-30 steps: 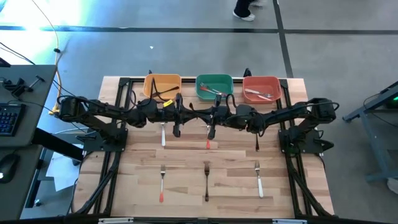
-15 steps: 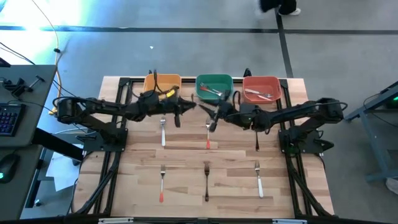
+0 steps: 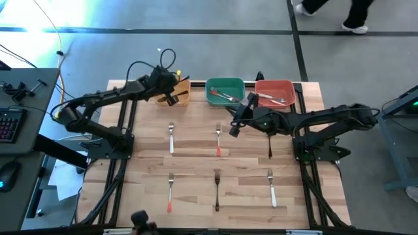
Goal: Sort silverware by color (type)
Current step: Put the bottom right black fork into the yellow bin, then put the top orange fork into the blue bin
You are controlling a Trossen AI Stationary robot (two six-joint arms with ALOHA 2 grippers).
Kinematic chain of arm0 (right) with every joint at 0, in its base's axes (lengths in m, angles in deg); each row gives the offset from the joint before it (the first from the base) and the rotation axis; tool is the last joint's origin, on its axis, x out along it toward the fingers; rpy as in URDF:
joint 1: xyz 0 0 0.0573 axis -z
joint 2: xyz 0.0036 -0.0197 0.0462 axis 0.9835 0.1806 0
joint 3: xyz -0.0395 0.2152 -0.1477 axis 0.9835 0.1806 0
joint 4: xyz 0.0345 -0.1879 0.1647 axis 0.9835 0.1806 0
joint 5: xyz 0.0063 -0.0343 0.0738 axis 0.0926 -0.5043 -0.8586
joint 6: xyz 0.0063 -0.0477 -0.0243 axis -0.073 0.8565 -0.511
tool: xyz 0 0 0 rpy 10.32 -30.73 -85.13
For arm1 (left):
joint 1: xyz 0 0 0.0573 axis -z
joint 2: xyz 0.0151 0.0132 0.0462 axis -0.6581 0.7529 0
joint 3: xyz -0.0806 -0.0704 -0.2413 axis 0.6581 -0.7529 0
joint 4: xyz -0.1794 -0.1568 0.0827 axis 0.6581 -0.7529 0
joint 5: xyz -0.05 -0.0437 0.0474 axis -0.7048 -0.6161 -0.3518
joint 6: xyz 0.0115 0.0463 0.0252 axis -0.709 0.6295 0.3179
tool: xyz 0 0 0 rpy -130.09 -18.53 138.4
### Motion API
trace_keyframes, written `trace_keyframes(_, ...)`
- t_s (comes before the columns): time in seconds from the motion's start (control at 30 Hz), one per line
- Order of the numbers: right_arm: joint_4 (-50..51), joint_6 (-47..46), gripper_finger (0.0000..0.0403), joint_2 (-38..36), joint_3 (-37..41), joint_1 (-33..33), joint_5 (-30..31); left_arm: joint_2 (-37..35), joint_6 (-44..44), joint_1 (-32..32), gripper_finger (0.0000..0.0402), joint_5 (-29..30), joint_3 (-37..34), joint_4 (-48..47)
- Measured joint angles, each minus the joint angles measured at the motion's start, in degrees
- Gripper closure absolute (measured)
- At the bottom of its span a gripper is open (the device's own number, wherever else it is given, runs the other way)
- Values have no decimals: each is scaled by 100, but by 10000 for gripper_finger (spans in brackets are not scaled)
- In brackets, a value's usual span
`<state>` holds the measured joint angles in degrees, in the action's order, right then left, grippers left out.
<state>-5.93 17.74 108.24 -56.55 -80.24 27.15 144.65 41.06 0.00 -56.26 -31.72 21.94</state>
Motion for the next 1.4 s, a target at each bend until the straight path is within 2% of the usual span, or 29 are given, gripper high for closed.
trace_keyframes(0.2, -33, 15, 399, 2, 0, -61, -3, 887, 243, -573, 398, -289, 210, -226)
trace_keyframes(0.37, 16, 13, 399, 2, 0, -60, -18, 1468, 189, -730, 398, -349, 303, -263)
trace_keyframes(0.47, 25, 17, 398, 3, 0, -59, -18, 1629, 126, -777, 383, -298, 322, -236)
trace_keyframes(0.63, 114, 5, 398, 4, 2, -59, -18, 1608, 88, -807, 342, -273, 322, -245)
trace_keyframes(0.73, 287, -145, 398, 4, 2, -59, -18, 1419, 62, -807, 334, -265, 322, -255)
trace_keyframes(0.97, 1066, -503, 398, 4, 4, -59, -236, 722, -271, -486, 373, -309, 254, -326)
trace_keyframes(1.07, 1411, -944, 398, 4, 4, -59, -538, 356, -485, -213, 395, -496, -118, 100)
trace_keyframes(1.17, 1510, -1331, 398, 4, 119, -59, -759, -17, -871, 97, 398, -661, -707, 884)
trace_keyframes(1.4, 1218, -2207, 396, 245, 634, -82, -841, -749, -1874, 817, 395, -1123, -2326, 3531)
